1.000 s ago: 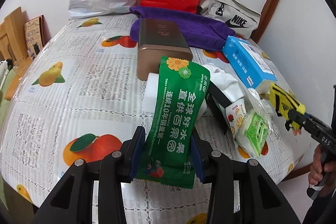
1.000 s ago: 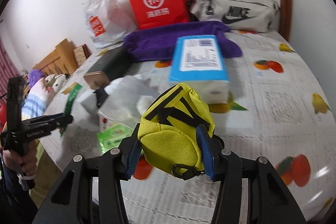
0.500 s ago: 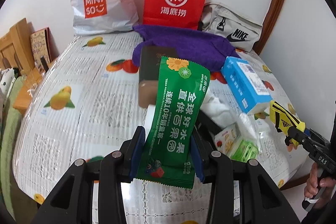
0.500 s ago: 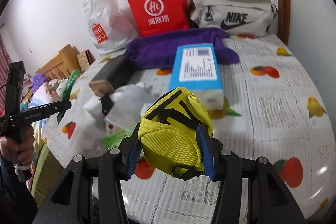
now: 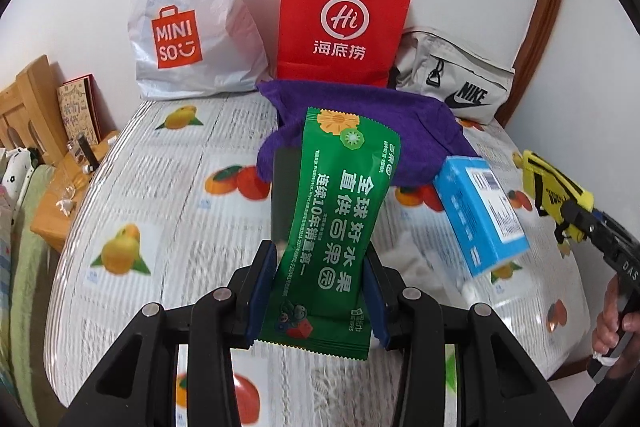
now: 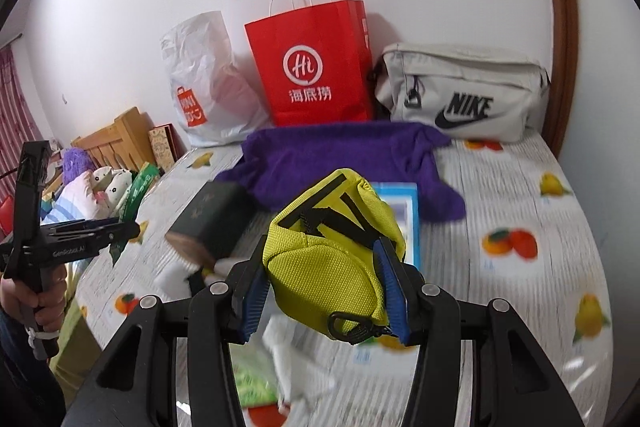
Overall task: Organize soft objects
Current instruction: 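Carry the green packet with the left tool while the right tool carries the yellow pouch to the purple towel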
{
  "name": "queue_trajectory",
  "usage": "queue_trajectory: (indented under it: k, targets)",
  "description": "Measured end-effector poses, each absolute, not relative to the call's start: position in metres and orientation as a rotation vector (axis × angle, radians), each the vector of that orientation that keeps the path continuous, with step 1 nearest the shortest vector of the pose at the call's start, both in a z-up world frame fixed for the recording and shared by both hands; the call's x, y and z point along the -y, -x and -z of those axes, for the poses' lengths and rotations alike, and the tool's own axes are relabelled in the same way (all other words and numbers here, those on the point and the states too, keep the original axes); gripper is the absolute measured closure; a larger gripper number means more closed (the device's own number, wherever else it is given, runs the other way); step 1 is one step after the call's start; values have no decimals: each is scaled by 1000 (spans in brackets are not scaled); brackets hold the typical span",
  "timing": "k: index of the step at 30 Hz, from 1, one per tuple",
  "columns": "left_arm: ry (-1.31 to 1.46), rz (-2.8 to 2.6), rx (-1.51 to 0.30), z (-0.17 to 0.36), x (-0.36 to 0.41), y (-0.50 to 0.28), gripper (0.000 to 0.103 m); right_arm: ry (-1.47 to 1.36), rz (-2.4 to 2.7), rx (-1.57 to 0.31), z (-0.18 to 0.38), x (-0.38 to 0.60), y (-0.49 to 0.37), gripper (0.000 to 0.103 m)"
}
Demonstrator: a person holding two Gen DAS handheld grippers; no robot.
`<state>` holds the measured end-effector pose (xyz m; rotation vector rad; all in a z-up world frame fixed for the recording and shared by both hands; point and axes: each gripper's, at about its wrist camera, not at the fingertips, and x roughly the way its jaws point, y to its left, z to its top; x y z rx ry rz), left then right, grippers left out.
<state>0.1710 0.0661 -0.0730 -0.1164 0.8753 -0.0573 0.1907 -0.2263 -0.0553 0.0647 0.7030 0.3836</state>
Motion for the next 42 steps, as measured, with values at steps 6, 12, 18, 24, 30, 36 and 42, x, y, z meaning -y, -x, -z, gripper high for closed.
queue_trajectory:
  k: [6, 12, 18, 24, 30, 36, 42]
  targets:
    - [126, 45, -891, 72, -70, -206, 63, -51, -393, -668, 43, 216, -234, 53]
    - [133, 41, -907, 78, -73, -246, 63, -32, -397, -655, 40, 211, -277, 53]
    - [133, 50, -920, 82, -69, -290, 63, -11, -404, -679, 50, 205, -323, 53]
    - [148, 48, -958, 91, -64, -332, 63, 20, -401, -712, 65, 199, -358, 53]
    - [154, 57, -990, 102, -61, -369, 63, 34, -410, -758, 80, 196, -384, 53]
    - [181, 76, -1020, 114, -60, -397, 63, 54, -400, -814, 98, 194, -407, 53]
    - [176, 68, -1070, 134, -56, -426, 63, 53, -420, -875, 118, 190, -422, 53]
